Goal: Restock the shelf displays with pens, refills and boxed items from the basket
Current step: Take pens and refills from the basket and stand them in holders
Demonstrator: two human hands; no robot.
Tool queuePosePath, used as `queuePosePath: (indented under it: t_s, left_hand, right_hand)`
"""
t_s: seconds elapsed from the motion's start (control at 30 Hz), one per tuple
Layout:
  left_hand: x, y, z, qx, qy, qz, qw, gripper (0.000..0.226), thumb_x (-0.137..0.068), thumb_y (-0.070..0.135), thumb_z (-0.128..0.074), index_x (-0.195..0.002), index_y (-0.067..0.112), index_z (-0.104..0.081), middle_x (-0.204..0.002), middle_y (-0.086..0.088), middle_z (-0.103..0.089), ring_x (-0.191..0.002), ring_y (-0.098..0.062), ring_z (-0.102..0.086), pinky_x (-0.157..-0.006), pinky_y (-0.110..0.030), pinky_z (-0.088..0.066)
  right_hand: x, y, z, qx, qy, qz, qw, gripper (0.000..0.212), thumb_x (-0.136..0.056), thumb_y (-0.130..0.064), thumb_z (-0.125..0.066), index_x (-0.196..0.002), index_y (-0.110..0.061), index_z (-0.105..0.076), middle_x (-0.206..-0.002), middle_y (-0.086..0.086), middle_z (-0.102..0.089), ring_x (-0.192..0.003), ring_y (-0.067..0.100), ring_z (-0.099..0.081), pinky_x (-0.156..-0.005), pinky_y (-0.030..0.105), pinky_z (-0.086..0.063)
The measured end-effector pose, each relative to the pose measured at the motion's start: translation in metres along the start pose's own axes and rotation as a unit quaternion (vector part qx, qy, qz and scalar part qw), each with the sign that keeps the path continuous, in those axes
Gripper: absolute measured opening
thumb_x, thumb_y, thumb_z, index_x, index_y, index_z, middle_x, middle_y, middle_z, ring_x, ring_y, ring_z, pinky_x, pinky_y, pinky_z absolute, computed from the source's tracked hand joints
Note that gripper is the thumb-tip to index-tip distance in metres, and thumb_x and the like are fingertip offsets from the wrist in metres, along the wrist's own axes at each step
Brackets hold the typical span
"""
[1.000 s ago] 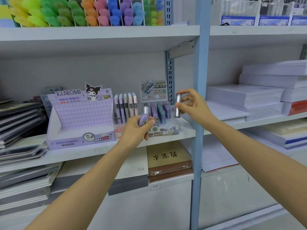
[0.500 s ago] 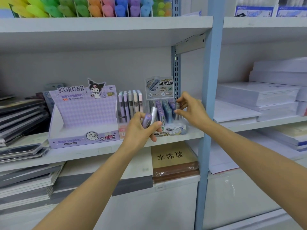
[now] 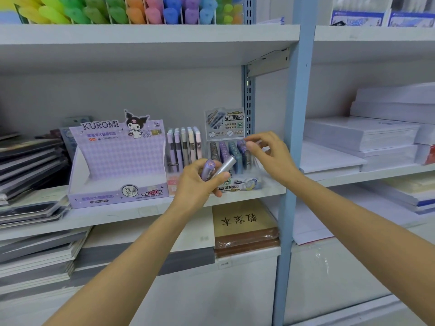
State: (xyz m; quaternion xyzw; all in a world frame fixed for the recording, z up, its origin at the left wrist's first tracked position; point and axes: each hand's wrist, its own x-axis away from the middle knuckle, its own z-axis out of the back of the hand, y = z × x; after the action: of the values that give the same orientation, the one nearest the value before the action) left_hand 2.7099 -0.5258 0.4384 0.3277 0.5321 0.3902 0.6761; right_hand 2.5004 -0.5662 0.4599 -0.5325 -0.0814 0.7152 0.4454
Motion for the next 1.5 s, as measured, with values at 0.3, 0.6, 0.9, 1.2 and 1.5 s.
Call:
queuePosePath:
  t_s: [0.3,0.6,0.9,1.2,1.5]
  left_hand:
    - [0.001,0.010,-0.007,0.080,0.021,0.072,0.994,0.028,-0.078,0.021,-0.079,-0.099,0.012,-0.061,-0.066,0.000,-0.069,-0.050,-0.011,-0.060,-0.039,-0.014,-0.036]
    - [0.005,0.017,-0.018,0.127,0.034,0.078,0.988,0.010,-0.081,0.014,-0.076,-0.090,0.015,-0.071,-0.070,0.000,-0.072,-0.052,-0.007,-0.059,-0.040,-0.013,-0.036]
    - [0.002,0.016,-0.022,0.121,-0.004,0.063,0.991,0.029,-0.085,0.021,-0.073,-0.109,0.015,-0.059,-0.086,-0.007,-0.072,-0.064,-0.014,-0.063,-0.051,-0.021,-0.044]
    - [0.003,-0.001,-0.013,0.084,-0.058,0.074,0.992,0.022,-0.105,0.017,-0.038,-0.113,0.010,-0.056,-0.082,-0.003,-0.063,-0.074,-0.010,-0.062,-0.072,-0.023,-0.053]
    - [0.006,-0.008,-0.005,0.088,-0.083,0.042,0.992,0.015,-0.100,0.024,-0.051,-0.112,0.021,-0.060,-0.079,-0.003,-0.070,-0.073,-0.016,-0.067,-0.069,-0.027,-0.057]
  right_hand:
    - [0.023,-0.019,0.014,-0.190,-0.159,-0.007,0.969,0.012,-0.086,-0.006,-0.068,-0.098,-0.008,-0.071,-0.086,0.000,-0.069,-0.077,0.010,-0.063,-0.076,0.022,-0.053]
    - [0.035,-0.021,0.013,-0.178,-0.182,-0.008,0.967,0.016,-0.088,-0.010,-0.067,-0.104,-0.008,-0.066,-0.093,0.003,-0.068,-0.087,0.017,-0.065,-0.084,0.032,-0.055]
    - [0.030,-0.026,0.017,-0.128,-0.214,0.033,0.968,0.053,-0.095,-0.008,-0.058,-0.141,-0.029,-0.044,-0.100,0.005,-0.061,-0.096,0.017,-0.062,-0.091,0.031,-0.053]
    - [0.009,-0.011,0.009,-0.068,0.030,-0.016,0.997,0.036,-0.090,-0.005,-0.062,-0.121,-0.021,-0.052,-0.105,0.003,-0.057,-0.083,0.023,-0.062,-0.082,0.039,-0.056]
    - [0.008,0.008,-0.008,0.050,0.014,0.016,0.999,0.028,-0.087,-0.008,-0.069,-0.108,-0.019,-0.055,-0.092,-0.010,-0.059,-0.074,0.004,-0.057,-0.068,0.019,-0.047]
